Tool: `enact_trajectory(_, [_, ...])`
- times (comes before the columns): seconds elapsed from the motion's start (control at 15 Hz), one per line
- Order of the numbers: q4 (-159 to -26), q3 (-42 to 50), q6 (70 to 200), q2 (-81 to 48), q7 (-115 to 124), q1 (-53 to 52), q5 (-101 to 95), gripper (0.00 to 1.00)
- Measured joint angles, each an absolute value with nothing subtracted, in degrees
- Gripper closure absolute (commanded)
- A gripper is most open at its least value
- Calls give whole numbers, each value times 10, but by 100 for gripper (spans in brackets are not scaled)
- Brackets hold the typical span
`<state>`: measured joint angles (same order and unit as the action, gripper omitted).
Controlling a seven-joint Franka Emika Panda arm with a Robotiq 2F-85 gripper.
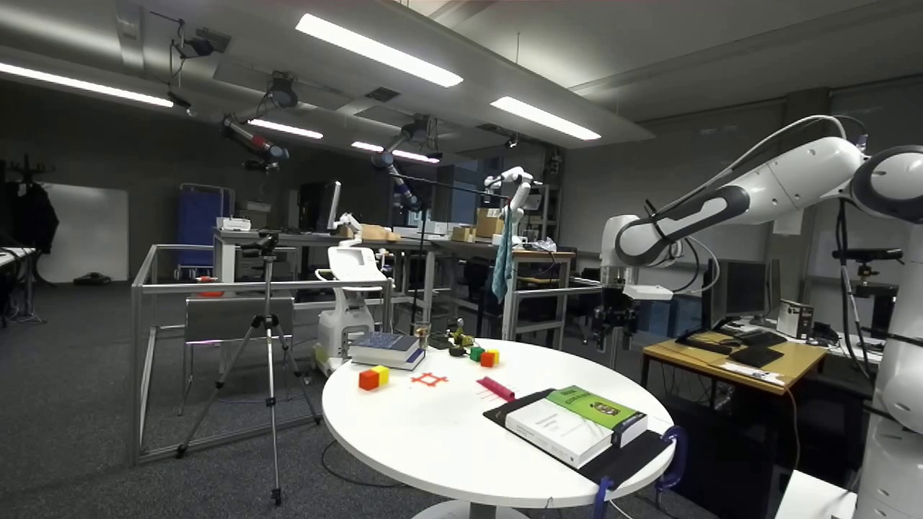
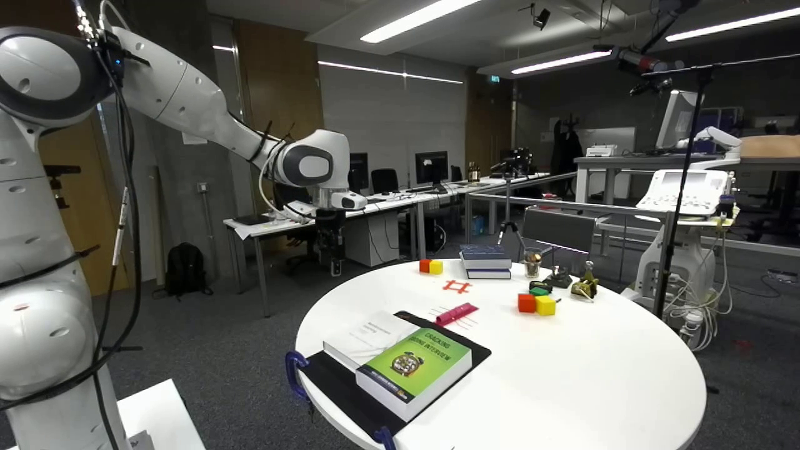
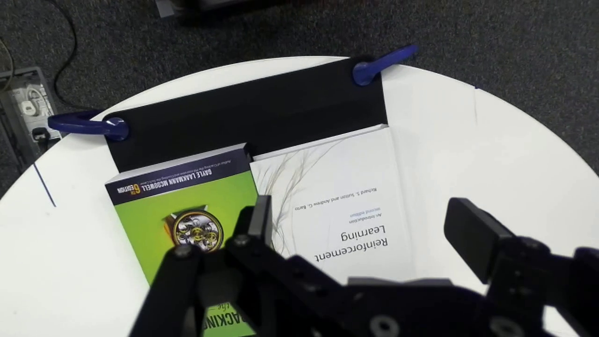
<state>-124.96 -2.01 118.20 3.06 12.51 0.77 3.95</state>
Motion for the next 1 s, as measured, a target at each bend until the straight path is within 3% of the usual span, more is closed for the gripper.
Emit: enact_trajectory(1.0, [-1188,14,1199,-73,106,9,5,0])
